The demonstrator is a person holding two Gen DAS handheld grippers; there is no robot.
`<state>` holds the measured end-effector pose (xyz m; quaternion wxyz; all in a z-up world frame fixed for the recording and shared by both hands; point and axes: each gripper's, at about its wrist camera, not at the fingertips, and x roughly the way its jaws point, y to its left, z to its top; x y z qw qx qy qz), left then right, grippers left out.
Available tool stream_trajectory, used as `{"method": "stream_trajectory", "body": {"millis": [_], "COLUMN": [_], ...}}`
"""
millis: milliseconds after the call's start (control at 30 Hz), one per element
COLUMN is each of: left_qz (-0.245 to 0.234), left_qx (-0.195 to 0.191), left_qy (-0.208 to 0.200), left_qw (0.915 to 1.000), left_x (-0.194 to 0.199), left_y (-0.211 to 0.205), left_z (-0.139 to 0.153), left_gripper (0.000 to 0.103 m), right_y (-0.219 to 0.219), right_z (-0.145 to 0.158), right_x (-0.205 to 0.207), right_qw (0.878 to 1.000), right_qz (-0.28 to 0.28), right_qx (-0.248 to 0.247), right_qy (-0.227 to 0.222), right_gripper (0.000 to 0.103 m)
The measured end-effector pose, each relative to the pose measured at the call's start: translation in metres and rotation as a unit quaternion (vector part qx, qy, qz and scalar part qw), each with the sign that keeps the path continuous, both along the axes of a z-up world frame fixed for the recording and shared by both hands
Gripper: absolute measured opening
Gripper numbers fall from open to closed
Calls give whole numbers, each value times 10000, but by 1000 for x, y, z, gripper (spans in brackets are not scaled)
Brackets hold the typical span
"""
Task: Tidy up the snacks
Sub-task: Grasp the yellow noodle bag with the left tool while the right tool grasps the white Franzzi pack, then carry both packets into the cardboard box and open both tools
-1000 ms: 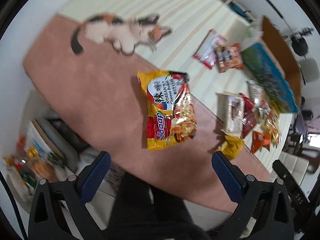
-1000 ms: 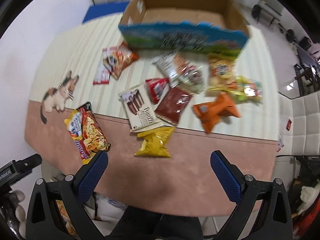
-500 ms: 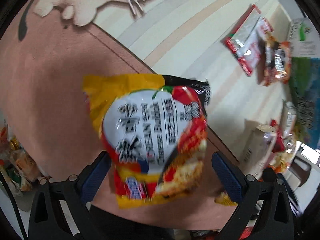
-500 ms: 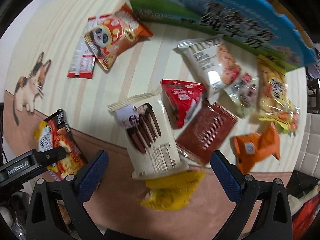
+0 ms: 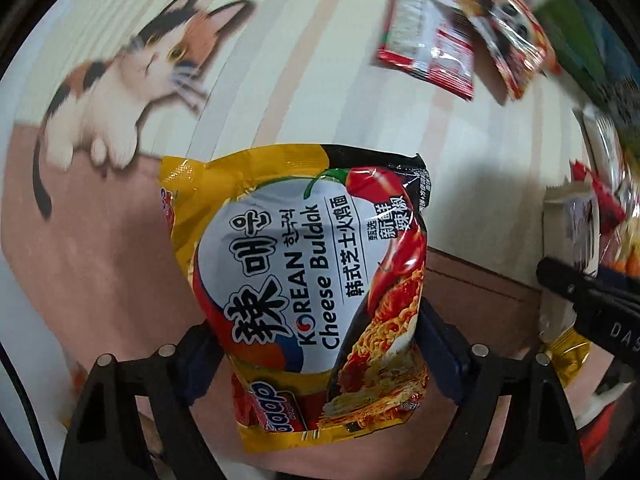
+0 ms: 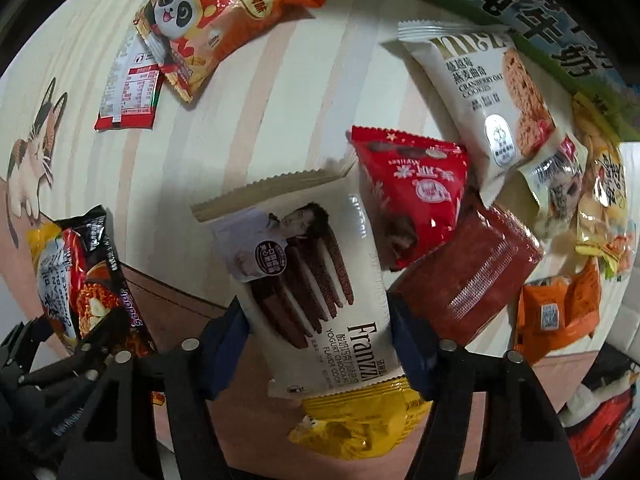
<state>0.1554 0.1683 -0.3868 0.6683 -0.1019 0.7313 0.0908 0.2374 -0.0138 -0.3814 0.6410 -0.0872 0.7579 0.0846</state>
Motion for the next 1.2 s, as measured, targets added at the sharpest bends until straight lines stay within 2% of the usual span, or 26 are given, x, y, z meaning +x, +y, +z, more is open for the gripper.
{"method": "stream_trajectory", "body": {"millis": [167, 233, 300, 400, 533, 667, 833, 933, 967, 1000, 1033, 1200], "left_qz": [83, 43, 12, -42, -199, -294, -633, -929, -997, -1103, -1179, -1384], "left_qx": [-71, -20, 20, 80, 75, -7, -225, -337, -329, -309, -307, -513], "left_qy": [-50, -127, -187, -363, -709, -1158, -1707, -1884, -1911, -1939, -1948, -1620], "left_qw": [9999, 9999, 9998, 9993, 9973, 9928, 9830, 9771, 9759, 9743, 9732, 9757], "left_x": [-3, -6, -17, -9, -12, -5, 54, 106, 119, 139, 157, 241], "left_y": [0, 5, 9, -6, -15, -27, -59, -84, -90, -99, -105, -128], "left_z": [-2, 5, 24, 37, 75, 130, 216, 240, 245, 250, 251, 222], "left_gripper": [86, 86, 86, 86, 86, 86, 86, 86, 86, 86, 86, 86], "right_y": [-3, -5, -17, -31, -51, -82, -130, -140, -151, -139, -148, -173], "right_z": [9, 16, 30, 50, 75, 122, 187, 207, 217, 211, 215, 201], "right_x": [-17, -26, -35, -44, -46, -37, 5, 43, 60, 80, 98, 172], "right_qw": [9991, 9981, 9968, 9937, 9889, 9820, 9702, 9649, 9632, 9626, 9620, 9624], "right_qz": [-400, -564, -711, -904, -1034, -1116, -1356, -1455, -1495, -1521, -1542, -1661], "right_qx": [131, 218, 346, 634, 1033, 1457, 1853, 1963, 1975, 1955, 1912, 1732], "right_qy": [-30, -74, -135, -209, -263, -451, -773, -958, -1040, -1099, -1189, -1272], "right_gripper": [67, 67, 67, 66, 66, 66, 66, 66, 66, 66, 66, 66]}}
